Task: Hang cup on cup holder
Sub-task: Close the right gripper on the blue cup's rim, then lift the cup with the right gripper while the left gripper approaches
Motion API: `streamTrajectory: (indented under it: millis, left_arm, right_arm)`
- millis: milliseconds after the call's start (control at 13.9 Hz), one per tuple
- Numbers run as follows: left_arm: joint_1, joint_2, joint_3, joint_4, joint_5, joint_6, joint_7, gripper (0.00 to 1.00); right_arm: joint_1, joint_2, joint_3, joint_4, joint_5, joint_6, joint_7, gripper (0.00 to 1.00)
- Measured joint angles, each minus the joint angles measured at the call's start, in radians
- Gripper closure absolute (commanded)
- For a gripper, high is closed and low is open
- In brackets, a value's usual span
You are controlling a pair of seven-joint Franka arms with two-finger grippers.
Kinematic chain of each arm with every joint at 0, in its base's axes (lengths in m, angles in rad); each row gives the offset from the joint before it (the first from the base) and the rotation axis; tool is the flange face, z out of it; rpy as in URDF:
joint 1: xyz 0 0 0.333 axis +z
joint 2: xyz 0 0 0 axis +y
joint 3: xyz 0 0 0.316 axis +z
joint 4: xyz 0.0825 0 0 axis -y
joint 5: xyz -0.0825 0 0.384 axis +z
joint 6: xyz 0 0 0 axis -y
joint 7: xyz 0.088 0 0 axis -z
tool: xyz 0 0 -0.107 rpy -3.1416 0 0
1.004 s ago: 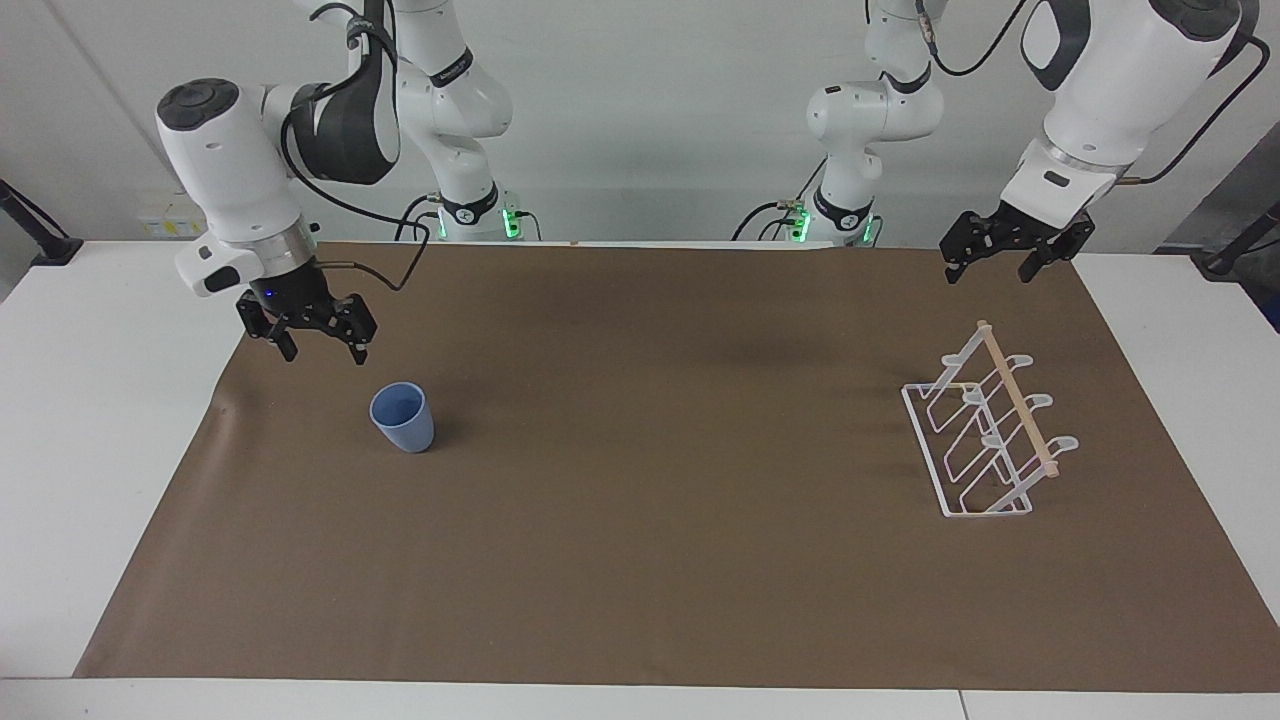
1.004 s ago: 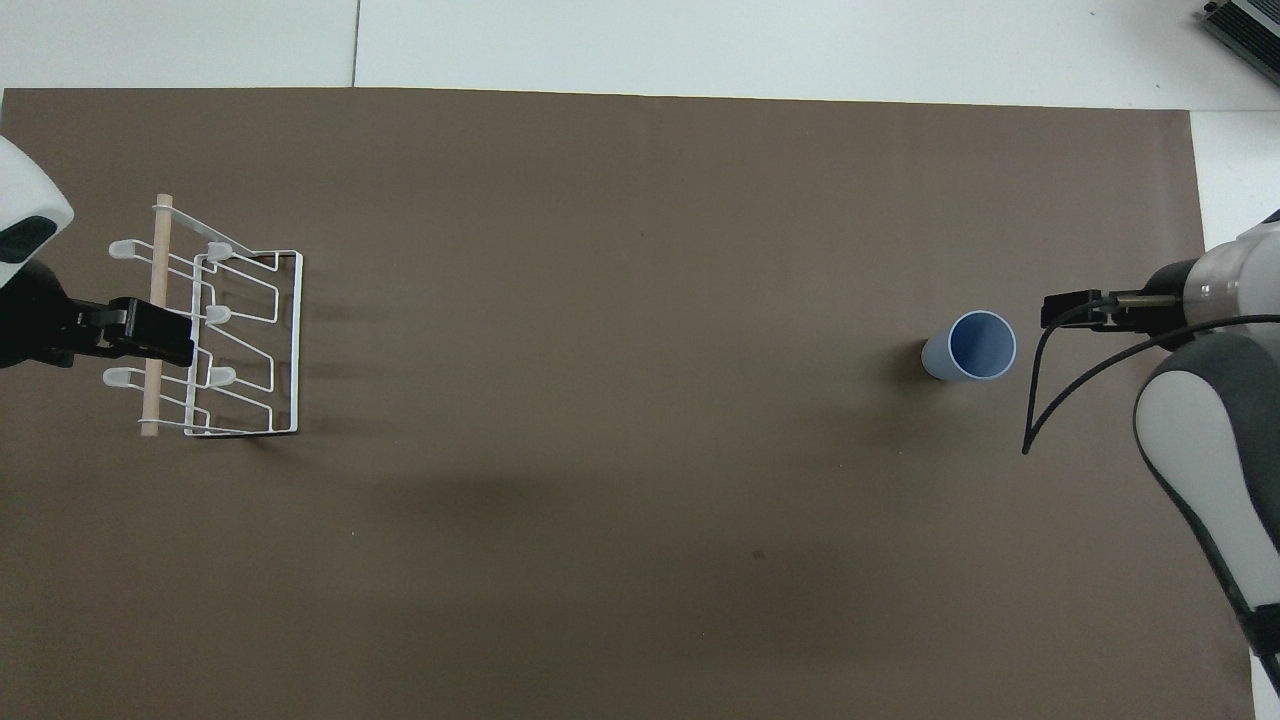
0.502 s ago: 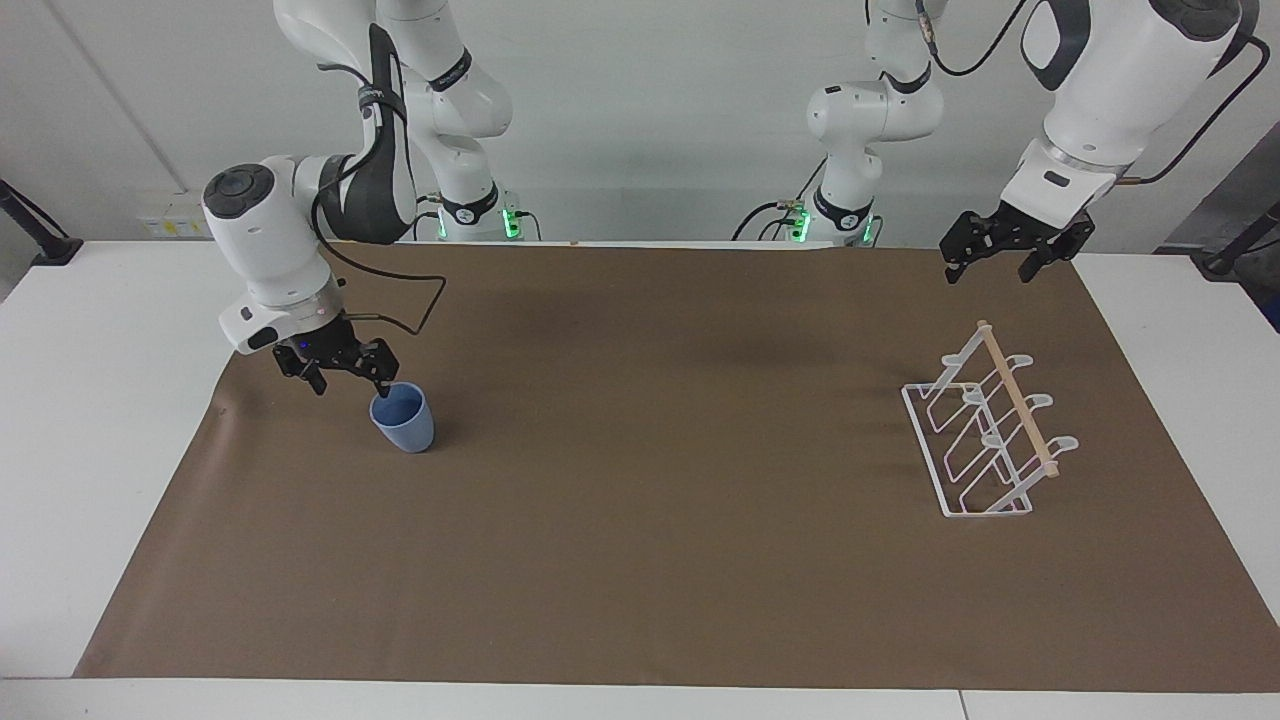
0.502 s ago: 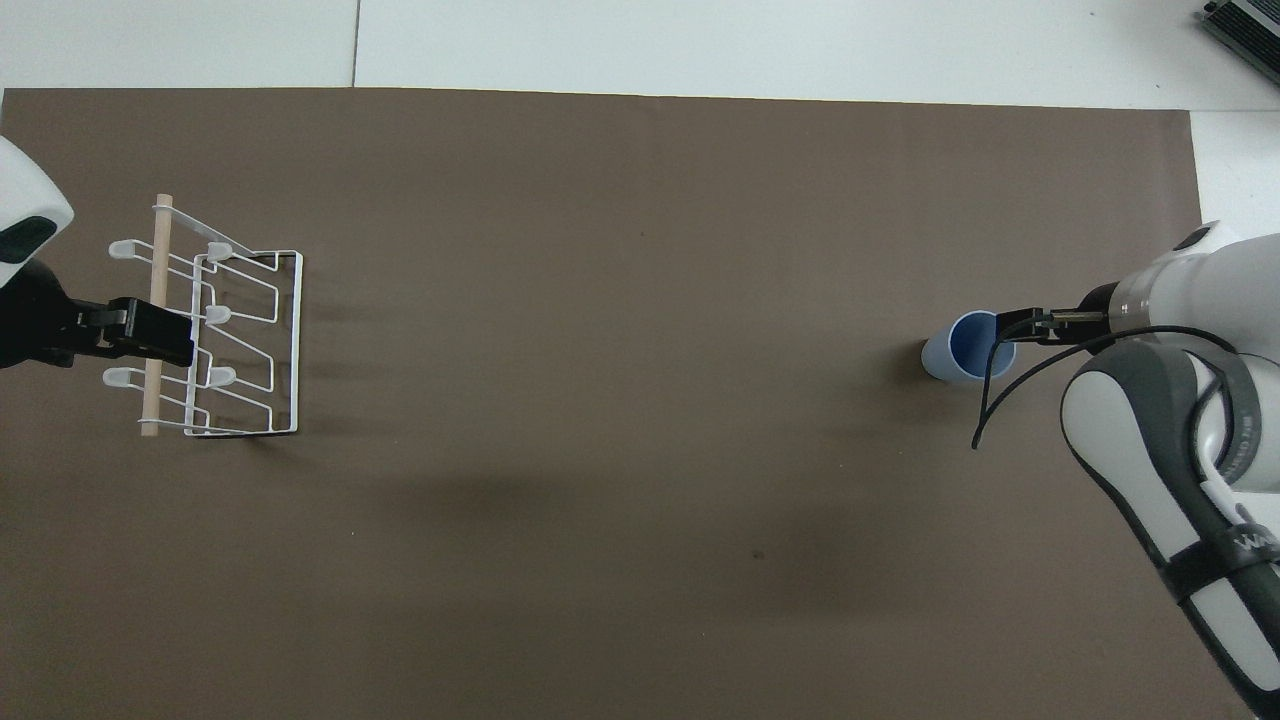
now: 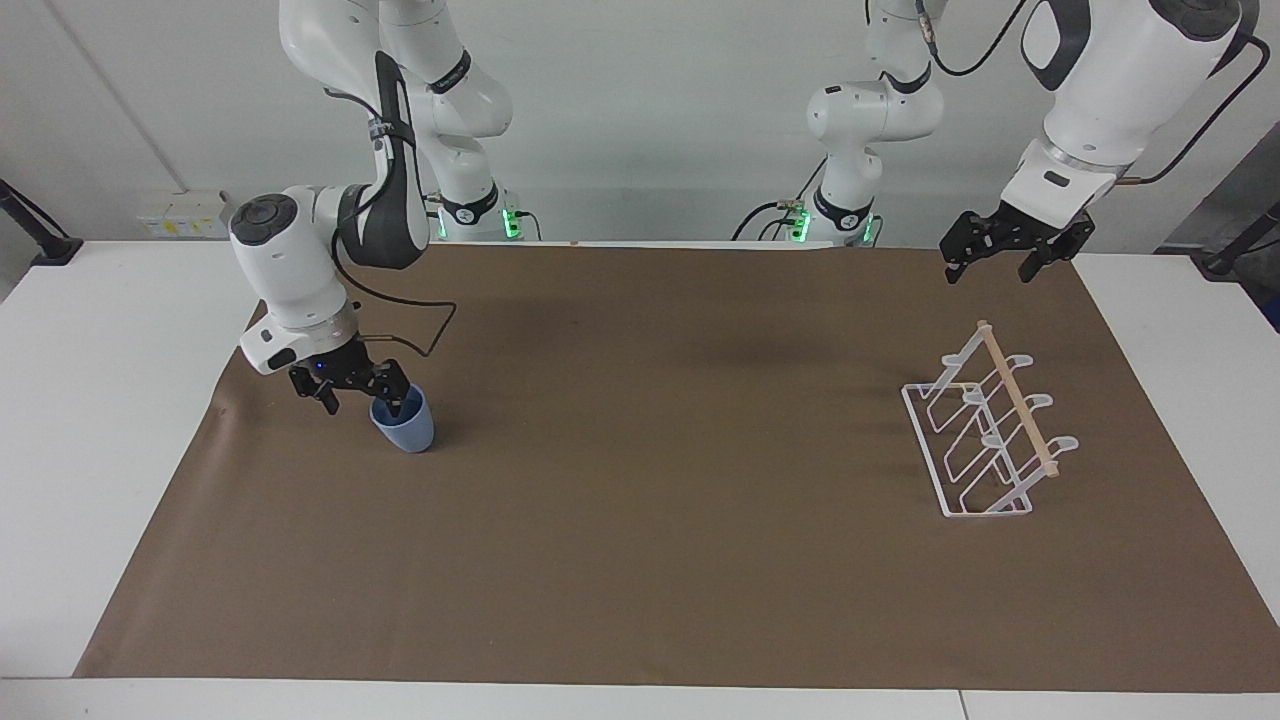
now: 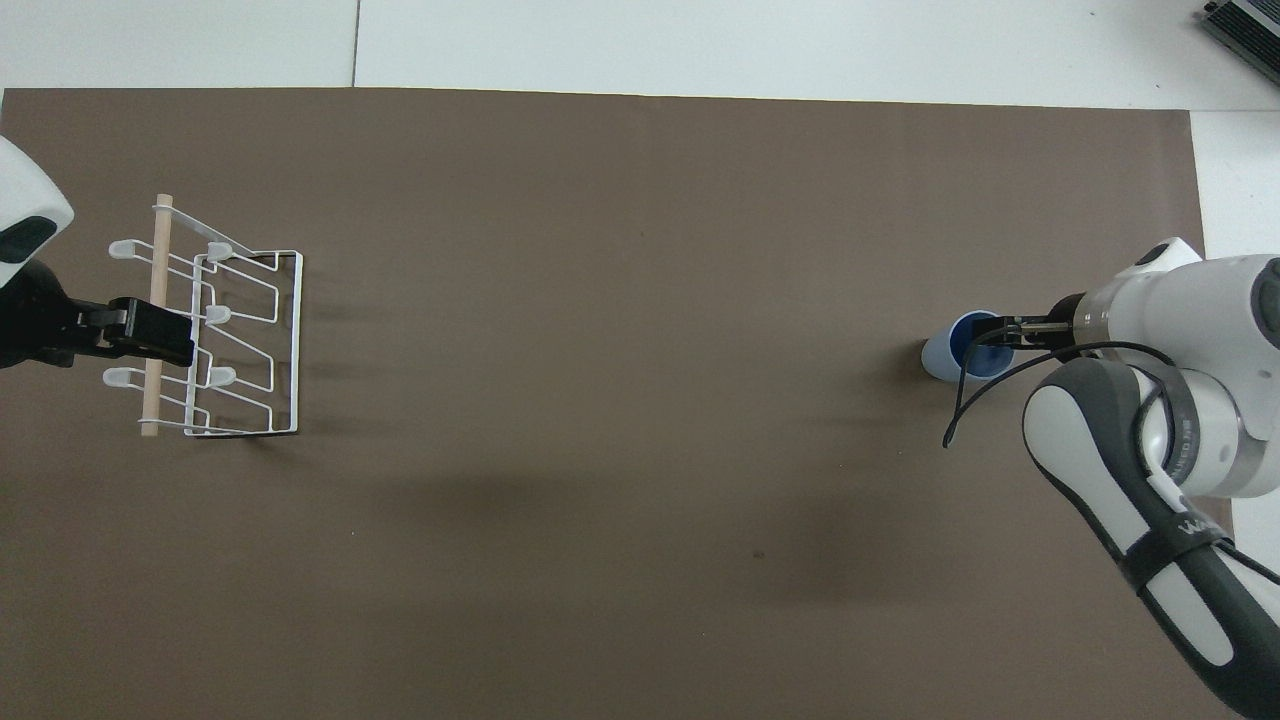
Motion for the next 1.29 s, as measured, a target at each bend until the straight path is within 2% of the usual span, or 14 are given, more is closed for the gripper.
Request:
streamTrajectory:
  millis: [143, 215, 502, 574, 1291]
  left_arm:
    - [0.000, 0.000, 0.000, 0.000, 0.000, 0.000, 0.000, 0.00]
    - [0.000, 0.000, 0.000, 0.000, 0.000, 0.000, 0.000, 0.00]
    - [0.000, 0.000, 0.000, 0.000, 0.000, 0.000, 0.000, 0.00]
    - [0.000, 0.000, 0.000, 0.000, 0.000, 0.000, 0.000, 0.00]
    - [-0.002, 0.000, -0.005, 0.000, -0.001, 0.000, 0.000, 0.00]
  right_arm:
    - [0.001, 0.010, 0.000, -0.025, 0.000, 0.029, 0.000, 0.00]
    - [0.001, 0.012, 0.000, -0.029, 0.000, 0.033, 0.000, 0.08]
    - [0.002, 0.012, 0.000, -0.030, 0.000, 0.033, 0.000, 0.95]
    - [0.002, 0.012, 0.000, -0.030, 0.000, 0.033, 0.000, 1.00]
    - [0.002, 0.012, 0.000, -0.016, 0.001, 0.012, 0.000, 1.00]
